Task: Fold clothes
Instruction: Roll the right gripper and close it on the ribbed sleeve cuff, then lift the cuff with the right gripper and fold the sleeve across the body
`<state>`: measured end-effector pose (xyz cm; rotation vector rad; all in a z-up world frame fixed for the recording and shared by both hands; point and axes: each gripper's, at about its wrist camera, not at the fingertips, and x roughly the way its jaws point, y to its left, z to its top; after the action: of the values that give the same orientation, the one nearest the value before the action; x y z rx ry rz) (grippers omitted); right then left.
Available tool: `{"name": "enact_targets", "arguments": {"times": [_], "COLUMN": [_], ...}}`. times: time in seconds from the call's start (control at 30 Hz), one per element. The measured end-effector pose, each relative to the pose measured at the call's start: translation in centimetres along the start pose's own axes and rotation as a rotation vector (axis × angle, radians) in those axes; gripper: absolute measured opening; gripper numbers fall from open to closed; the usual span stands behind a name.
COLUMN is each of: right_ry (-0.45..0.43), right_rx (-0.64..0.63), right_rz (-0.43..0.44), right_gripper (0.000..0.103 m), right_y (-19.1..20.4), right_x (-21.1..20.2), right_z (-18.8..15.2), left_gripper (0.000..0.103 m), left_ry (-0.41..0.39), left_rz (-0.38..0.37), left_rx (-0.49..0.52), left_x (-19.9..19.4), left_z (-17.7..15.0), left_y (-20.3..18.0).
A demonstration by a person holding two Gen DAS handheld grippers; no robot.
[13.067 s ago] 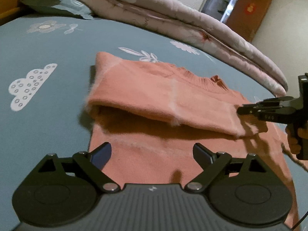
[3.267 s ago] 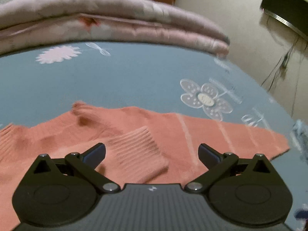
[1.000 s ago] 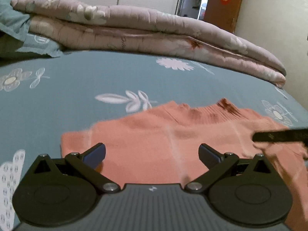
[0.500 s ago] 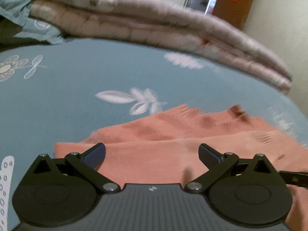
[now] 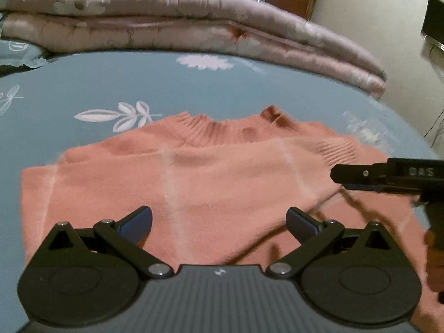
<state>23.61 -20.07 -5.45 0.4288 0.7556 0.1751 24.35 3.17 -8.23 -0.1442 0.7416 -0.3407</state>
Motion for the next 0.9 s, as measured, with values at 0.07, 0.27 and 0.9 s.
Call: {"name": "enact_targets", "arguments": {"times": [0.07,0.27,0.9], "right_ry": [-0.033,-0.041,-0.047], "right_rx": [0.131,0.362,0.413], "right_rz": [0.034,0.115,-0.006], "right_gripper": [0.058,0.058,0.020], "right_y": [-2.1,-6.1,-6.1], "right_x": [-0.9,1.1,0.0], "right_z": [-0.1,-0.1,-0.3], "left_gripper": [0.102,0.102,0.102], "left_ry": [-0.006,0.028,0.045], "left_rz": [0.000,0.017,0.015], "left_rx": [-0.009,-0.014,-0.065], "left_x": [-0.7,-0.4,-0.2], "left_z": [-0.6,-2.1,-1.1], "left_y": [0.2,0.7,1.8]}}
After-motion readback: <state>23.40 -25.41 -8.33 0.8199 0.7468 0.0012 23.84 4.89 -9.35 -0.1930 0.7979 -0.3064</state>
